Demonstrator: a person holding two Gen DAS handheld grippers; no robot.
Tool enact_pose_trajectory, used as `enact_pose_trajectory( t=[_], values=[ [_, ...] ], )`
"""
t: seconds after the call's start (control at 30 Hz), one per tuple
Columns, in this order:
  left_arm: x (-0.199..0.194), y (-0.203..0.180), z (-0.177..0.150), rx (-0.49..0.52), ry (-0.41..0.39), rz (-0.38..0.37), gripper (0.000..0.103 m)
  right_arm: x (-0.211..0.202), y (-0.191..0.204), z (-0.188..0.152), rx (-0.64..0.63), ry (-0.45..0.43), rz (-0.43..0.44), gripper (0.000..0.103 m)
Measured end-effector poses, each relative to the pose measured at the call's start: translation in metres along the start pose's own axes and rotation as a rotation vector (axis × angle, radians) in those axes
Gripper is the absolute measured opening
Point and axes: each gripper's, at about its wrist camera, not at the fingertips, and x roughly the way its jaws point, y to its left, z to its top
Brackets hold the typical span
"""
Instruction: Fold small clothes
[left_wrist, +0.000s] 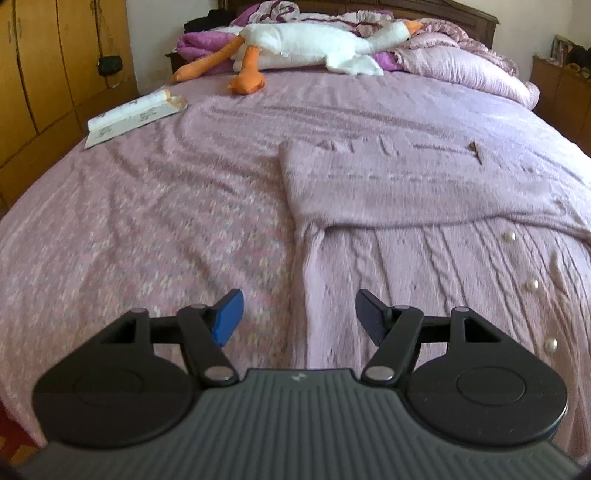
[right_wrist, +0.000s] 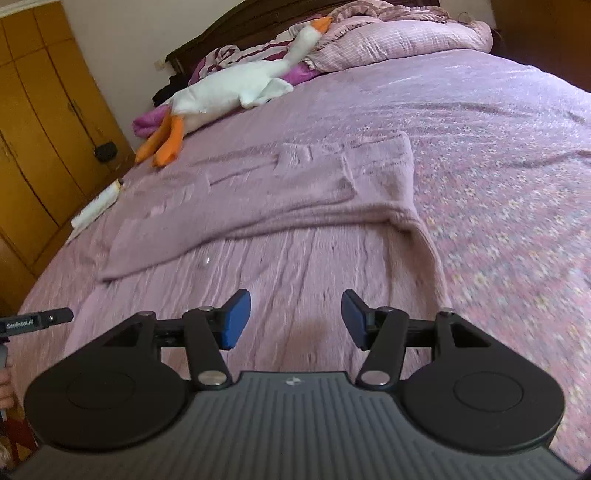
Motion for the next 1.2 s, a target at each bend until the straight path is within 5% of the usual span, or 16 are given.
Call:
enact_pose_trajectory(
  t=[0.3,1.2],
  values=[
    [-0.014,-0.003,-0.026,0.023,0.056,0.009,0.069,-0.037,-0.003,-0.03,-0.127,0.023,-0.077,0.074],
    [-0.023,0.004,-0.052,0.011,0.154,-0.074,0.075,-0.064,-0.026,-0.064,-0.164,0.149,-0.183,0.075]
  ],
)
